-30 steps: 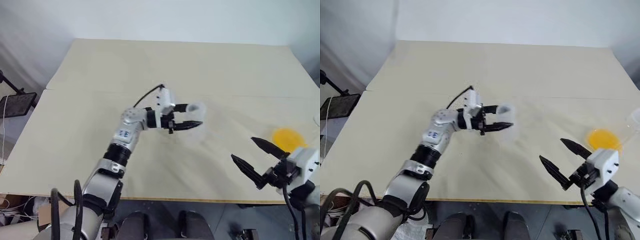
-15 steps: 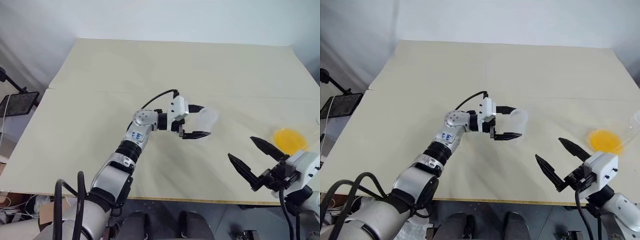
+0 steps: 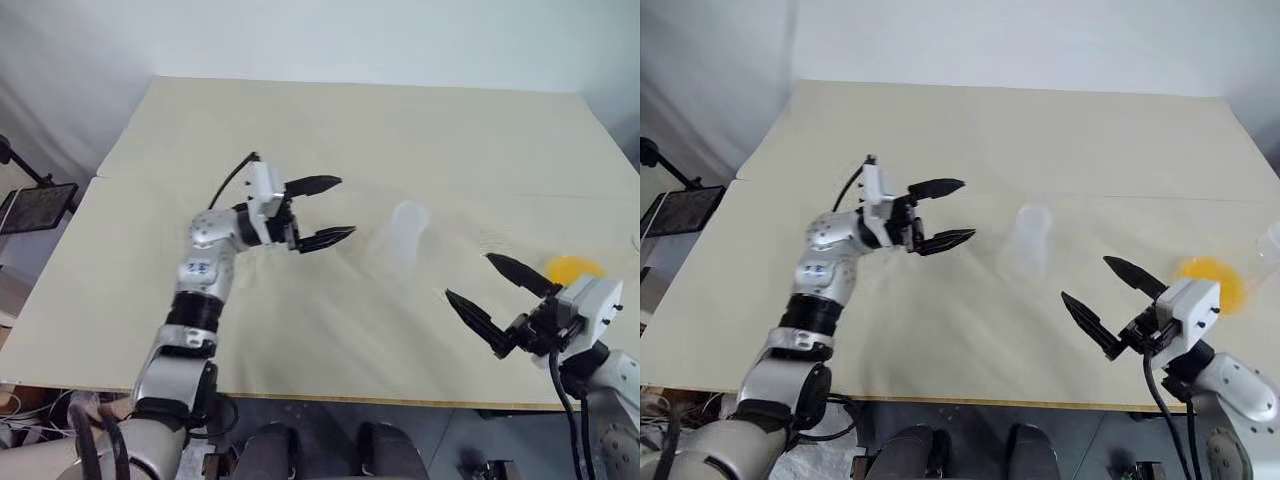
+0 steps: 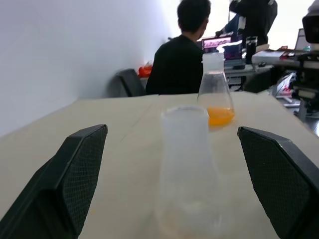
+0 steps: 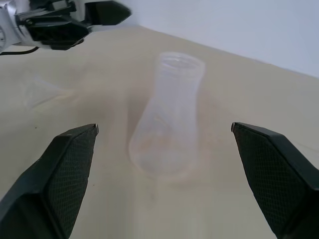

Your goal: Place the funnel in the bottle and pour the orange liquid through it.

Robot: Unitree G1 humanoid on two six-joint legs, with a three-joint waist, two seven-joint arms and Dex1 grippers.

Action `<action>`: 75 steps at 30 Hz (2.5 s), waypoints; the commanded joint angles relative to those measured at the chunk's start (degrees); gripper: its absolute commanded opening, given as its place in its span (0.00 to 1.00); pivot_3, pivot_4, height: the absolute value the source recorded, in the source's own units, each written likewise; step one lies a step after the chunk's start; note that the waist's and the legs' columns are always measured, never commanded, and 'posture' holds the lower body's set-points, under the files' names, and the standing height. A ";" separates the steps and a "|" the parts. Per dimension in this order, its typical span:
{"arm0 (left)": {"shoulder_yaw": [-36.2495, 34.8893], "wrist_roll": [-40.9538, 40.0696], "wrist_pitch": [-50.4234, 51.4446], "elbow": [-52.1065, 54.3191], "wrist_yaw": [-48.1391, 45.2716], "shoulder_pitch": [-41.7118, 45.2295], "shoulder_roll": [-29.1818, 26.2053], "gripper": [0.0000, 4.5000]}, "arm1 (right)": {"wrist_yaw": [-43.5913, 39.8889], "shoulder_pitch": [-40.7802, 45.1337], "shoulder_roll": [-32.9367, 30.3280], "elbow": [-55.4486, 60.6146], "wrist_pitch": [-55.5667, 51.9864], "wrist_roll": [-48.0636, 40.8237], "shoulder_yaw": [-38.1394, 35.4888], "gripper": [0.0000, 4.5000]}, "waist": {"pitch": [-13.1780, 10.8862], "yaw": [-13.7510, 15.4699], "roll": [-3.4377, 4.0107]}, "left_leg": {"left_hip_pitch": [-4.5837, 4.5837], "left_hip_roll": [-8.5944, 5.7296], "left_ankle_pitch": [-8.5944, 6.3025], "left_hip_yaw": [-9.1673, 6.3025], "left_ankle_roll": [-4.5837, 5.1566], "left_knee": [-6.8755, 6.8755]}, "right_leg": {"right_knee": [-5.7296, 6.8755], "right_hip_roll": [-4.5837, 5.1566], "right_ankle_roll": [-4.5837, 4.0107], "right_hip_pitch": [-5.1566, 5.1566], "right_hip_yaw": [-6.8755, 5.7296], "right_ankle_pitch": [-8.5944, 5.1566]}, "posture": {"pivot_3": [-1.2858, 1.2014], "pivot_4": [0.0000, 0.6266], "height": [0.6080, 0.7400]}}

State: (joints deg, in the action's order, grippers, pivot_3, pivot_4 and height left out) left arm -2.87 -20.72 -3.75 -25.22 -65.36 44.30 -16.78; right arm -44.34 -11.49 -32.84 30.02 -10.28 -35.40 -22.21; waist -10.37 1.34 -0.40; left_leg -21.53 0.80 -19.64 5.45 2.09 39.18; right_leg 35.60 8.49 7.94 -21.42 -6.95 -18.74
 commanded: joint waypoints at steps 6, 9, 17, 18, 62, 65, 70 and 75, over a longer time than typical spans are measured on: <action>-11.28 -3.91 8.49 15.97 8.59 -17.35 -12.22 0.99 | -8.64 7.98 -3.98 -1.07 -0.67 -1.88 7.06 1.00 | 0.00 -0.66 0.00 | 0.02 0.07 0.01 -0.08 -0.03 0.00 | 0.05 -0.01 0.00 0.01 -0.03 0.00 | 0.52 0.24 1.00; -15.81 -4.92 10.48 20.78 11.12 -25.67 -15.38 0.99 | -11.96 11.52 -4.48 -2.01 -0.49 -1.07 11.26 1.00 | 0.00 -0.75 0.00 | 0.03 0.06 0.01 -0.09 -0.03 0.00 | 0.04 0.03 0.00 0.02 -0.02 0.00 | 0.52 0.24 1.00; -25.42 -8.92 15.74 30.66 12.61 -48.11 -19.19 0.99 | -19.98 16.11 -7.27 -4.37 -2.83 -0.88 18.41 1.00 | -0.01 -0.17 -0.01 | 0.04 0.06 -0.02 -0.17 -0.03 -0.01 | -0.02 0.10 -0.01 0.08 -0.01 0.00 | 0.52 0.24 1.00; -26.10 -8.88 15.43 30.78 12.48 -49.95 -19.28 0.99 | -20.36 16.41 -7.26 -4.71 -2.60 -0.64 18.65 1.00 | -0.01 -0.09 -0.01 | 0.05 0.06 -0.02 -0.16 -0.03 -0.01 | -0.02 0.12 -0.01 0.09 0.00 0.00 | 0.52 0.24 1.00; -8.65 -6.51 23.79 18.53 15.67 -18.13 -15.34 0.00 | -7.91 -1.10 -5.91 1.01 0.87 2.21 5.19 1.00 | -0.01 0.47 -0.06 | 0.10 0.04 -0.05 -0.03 -0.08 -0.03 | 0.04 0.07 -0.03 0.06 -0.02 0.01 | 0.52 0.24 1.00; -6.37 -13.55 39.35 19.95 14.67 -5.18 -15.60 0.00 | -6.84 -4.61 -4.89 1.31 2.12 2.61 1.77 1.00 | -0.03 1.10 -0.16 | 0.00 -0.02 -0.03 -0.13 -0.04 0.04 | 0.04 0.08 -0.02 0.08 -0.07 0.01 | 0.52 0.24 1.00; 3.82 -12.87 53.17 16.71 7.03 10.25 -18.51 0.00 | -4.38 -7.48 -1.15 1.71 8.80 5.68 -1.48 1.00 | 0.03 0.64 -0.08 | 0.06 -0.12 -0.03 -0.02 -0.03 -0.05 | 0.03 0.06 0.05 0.06 -0.02 0.04 | 0.52 0.24 1.00; 11.03 -12.59 60.24 9.72 -1.67 24.41 -16.72 0.00 | 0.89 -8.63 4.24 3.18 12.32 4.98 -4.82 1.00 | 0.01 -0.06 -0.10 | 0.03 -0.13 0.04 0.07 -0.17 -0.06 | -0.01 -0.17 -0.01 -0.02 0.06 0.00 | 0.52 0.24 1.00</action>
State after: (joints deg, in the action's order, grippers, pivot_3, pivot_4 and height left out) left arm 7.00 -32.93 55.11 -14.87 -63.78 65.16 -33.72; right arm -45.82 -19.86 -29.72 30.33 0.58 -28.65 -25.00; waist -10.36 1.28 -0.50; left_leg -21.50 0.69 -19.59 5.52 1.90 39.12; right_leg 35.60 8.28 7.91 -21.45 -6.87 -18.75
